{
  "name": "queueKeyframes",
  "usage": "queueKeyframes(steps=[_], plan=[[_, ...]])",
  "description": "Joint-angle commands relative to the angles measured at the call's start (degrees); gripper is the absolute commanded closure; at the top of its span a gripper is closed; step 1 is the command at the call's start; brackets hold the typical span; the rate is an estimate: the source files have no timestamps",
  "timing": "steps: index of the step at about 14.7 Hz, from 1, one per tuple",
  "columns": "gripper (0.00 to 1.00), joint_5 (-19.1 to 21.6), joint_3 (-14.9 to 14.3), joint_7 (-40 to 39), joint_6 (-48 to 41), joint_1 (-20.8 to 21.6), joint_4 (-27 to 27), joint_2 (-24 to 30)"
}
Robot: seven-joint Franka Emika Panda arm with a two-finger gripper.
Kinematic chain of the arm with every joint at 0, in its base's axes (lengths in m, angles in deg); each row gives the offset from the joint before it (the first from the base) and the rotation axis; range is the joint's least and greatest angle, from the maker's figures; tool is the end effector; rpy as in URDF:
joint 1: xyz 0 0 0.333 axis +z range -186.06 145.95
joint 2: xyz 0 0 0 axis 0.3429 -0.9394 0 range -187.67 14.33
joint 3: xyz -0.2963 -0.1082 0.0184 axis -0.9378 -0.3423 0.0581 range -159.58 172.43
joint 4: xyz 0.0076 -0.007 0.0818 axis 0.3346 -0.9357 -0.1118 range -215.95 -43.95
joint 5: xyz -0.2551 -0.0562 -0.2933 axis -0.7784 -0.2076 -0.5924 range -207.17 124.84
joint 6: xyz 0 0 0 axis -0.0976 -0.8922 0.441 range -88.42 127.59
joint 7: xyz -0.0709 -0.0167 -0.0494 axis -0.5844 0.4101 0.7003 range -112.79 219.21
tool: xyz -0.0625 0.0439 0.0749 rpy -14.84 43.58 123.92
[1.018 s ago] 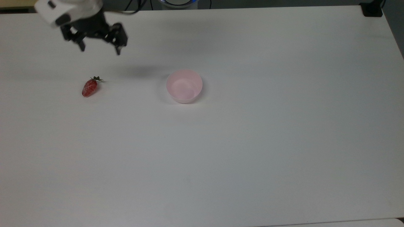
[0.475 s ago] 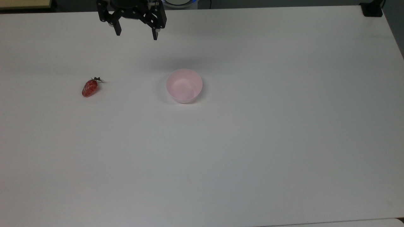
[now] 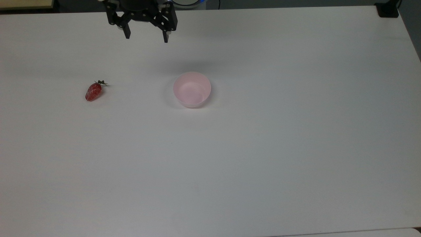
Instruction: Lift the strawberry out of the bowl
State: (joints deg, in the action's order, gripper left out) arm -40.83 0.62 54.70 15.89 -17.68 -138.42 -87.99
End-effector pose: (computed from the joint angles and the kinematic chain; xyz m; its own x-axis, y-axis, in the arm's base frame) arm 0.5756 -0.0336 0.5617 0.9943 -0.0869 0.0613 -0.0868 -0.9962 -0.0049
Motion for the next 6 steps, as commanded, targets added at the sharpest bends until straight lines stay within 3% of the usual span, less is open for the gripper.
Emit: queueKeyframes(steps=[1,6], plan=[[0.00,1.17,0.53,-0.70,-0.92,0.61,-0.75,1.59],[0.00,1.17,1.94,-0.79,-0.65,0.44,-0.93,1.23]])
